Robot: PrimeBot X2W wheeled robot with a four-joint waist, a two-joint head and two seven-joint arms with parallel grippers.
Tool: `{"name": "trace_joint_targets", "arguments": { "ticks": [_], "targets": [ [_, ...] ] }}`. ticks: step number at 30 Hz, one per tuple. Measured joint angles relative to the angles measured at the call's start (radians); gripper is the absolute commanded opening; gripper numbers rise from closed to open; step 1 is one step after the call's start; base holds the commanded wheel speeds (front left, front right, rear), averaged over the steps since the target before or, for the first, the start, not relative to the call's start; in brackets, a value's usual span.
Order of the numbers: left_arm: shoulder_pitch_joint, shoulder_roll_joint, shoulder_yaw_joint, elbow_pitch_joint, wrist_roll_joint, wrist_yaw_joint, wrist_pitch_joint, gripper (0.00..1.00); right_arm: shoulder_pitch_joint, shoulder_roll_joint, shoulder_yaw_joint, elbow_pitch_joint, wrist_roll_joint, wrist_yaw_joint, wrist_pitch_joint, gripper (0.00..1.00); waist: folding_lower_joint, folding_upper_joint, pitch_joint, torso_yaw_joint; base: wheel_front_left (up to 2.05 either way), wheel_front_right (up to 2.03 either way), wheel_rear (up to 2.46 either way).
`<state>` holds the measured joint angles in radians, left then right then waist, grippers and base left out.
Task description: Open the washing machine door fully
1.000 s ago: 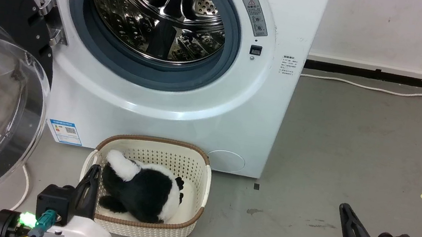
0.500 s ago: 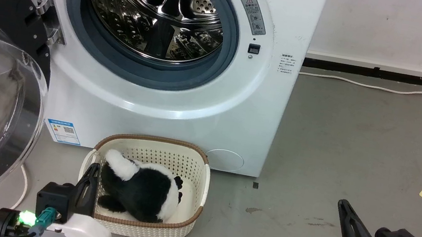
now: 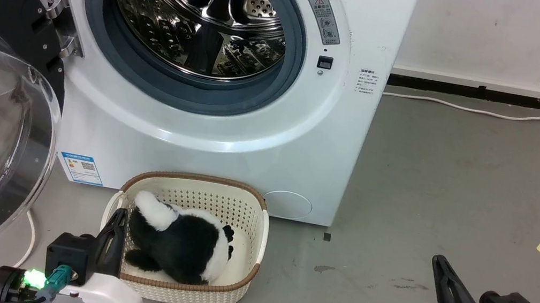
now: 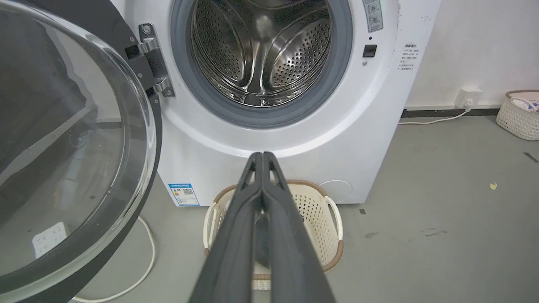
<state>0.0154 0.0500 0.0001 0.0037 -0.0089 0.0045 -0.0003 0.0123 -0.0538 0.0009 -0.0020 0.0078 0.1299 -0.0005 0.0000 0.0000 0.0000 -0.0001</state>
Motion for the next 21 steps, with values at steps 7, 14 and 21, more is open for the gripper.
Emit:
{"name": "trace_joint_targets", "arguments": {
  "ticks": [7,14,21],
  "targets": [
    [0.000,0.000,0.000,0.000,0.000,0.000,0.000,0.00,0.000,0.000,0.000,0.000,0.000,0.000,0.000,0.00,0.0000,0.0000,0.000,0.000,0.00,0.00,0.00],
    [0.000,0.000,0.000,0.000,0.000,0.000,0.000,0.00,0.000,0.000,0.000,0.000,0.000,0.000,0.000,0.00,0.0000,0.0000,0.000,0.000,0.00,0.00,0.00],
    [0.000,0.000,0.000,0.000,0.000,0.000,0.000,0.00,0.000,0.000,0.000,0.000,0.000,0.000,0.000,0.00,0.0000,0.0000,0.000,0.000,0.00,0.00,0.00]
  ]
}}
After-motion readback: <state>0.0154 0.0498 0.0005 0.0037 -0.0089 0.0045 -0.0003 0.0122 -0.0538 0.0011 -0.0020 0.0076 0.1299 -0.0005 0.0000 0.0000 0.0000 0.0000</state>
